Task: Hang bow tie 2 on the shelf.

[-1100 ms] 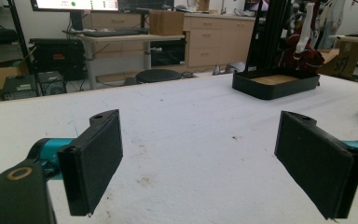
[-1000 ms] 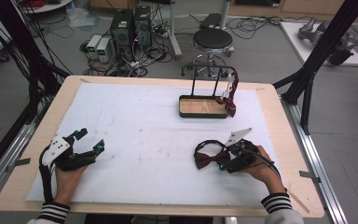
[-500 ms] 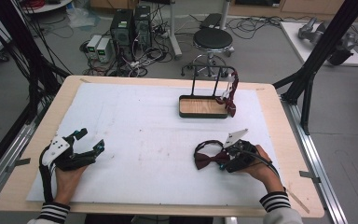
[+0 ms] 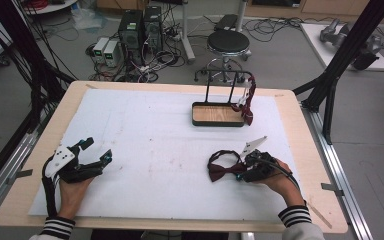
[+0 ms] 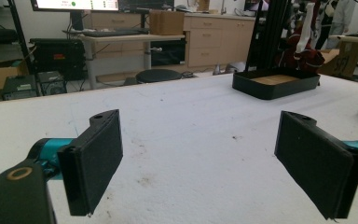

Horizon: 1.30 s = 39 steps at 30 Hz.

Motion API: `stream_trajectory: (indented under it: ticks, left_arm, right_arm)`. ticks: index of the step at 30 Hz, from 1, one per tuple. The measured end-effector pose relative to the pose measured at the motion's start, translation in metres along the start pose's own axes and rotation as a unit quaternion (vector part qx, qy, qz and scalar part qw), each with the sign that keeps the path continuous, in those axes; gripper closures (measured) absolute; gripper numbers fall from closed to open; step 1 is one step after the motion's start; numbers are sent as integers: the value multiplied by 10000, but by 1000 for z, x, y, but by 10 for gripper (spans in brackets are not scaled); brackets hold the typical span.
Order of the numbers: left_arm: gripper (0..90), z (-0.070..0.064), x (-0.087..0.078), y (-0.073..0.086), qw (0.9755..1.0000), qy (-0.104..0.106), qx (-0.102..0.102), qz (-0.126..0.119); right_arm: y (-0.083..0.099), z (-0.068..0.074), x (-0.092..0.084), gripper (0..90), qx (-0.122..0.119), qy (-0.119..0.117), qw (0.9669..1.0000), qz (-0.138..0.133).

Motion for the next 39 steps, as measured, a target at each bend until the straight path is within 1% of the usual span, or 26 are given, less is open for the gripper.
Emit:
stream_trajectory:
  ticks: [1, 2, 4, 6, 8, 11, 17, 20, 24, 25, 26, 27, 28, 33, 36, 37, 38, 39]
  left_arm:
    - [155, 0, 0, 0, 10000, 0, 3, 1]
    - [155, 0, 0, 0, 10000, 3, 0, 1]
    - [155, 0, 0, 0, 10000, 1, 1, -1]
    - [155, 0, 0, 0, 10000, 3, 0, 4]
    - [155, 0, 0, 0, 10000, 1, 2, 0]
    - [155, 0, 0, 0, 10000, 2, -1, -1]
    - [155, 0, 0, 0, 10000, 1, 0, 0]
    - [154, 0, 0, 0, 10000, -2, -4, -2]
    - [155, 0, 0, 0, 10000, 4, -10, -1]
    - [155, 0, 0, 0, 10000, 2, -7, 1]
    - [155, 0, 0, 0, 10000, 1, -7, 0]
    - [155, 0, 0, 0, 10000, 1, -11, -9]
    - [155, 0, 0, 0, 10000, 1, -5, -1]
    - [155, 0, 0, 0, 10000, 1, -6, -2]
    - [155, 0, 0, 0, 10000, -5, -14, -2]
    - [155, 0, 0, 0, 10000, -6, -12, -1]
    - [155, 0, 0, 0, 10000, -1, -5, 0]
    - [155, 0, 0, 0, 10000, 1, -4, -1]
  right_arm:
    - [0, 1, -1, 660, 55, -30, 10000, 13]
    - [0, 1, -1, 688, 68, -49, 10000, 11]
    - [-1, 1, -1, 737, 88, -89, 9999, 2]
    - [-1, 2, -2, 764, 104, -135, 9999, 17]
    - [-1, 2, -2, 773, 109, -148, 9998, 11]
    - [-2, 2, -3, 781, 196, -207, 9996, -63]
    - [-3, 1, -4, 782, 220, -198, 9994, -159]
    - [-6, 1, -8, 782, 274, -190, 9987, -380]
    - [-8, 0, -12, 782, 336, -180, 9976, -574]
    - [-10, -2, -15, 782, 417, -122, 9965, -711]
    - [-10, -2, -15, 782, 417, -122, 9965, -711]
    - [-11, -3, -17, 782, 466, -96, 9956, -810]
    - [-11, -3, -17, 782, 466, -96, 9956, -810]
    - [-14, -6, -23, 782, 593, 31, 9918, -1129]
    - [-17, -8, -28, 782, 717, 100, 9882, -1353]
    - [-18, -9, -29, 782, 725, 168, 9865, -1459]
    - [-20, -11, -31, 782, 760, 215, 9847, -1552]
    - [-21, -12, -34, 781, 841, 292, 9814, -1698]
Point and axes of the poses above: each handheld gripper's, and its own axes: x roughly forward along the jaws, y roughly out of its underside, z roughly to its left, the point moved 5 cm from there along x, roughly forward along the jaws, and after that the axes turned 12 degrees about -x, right-handed, at the moved point
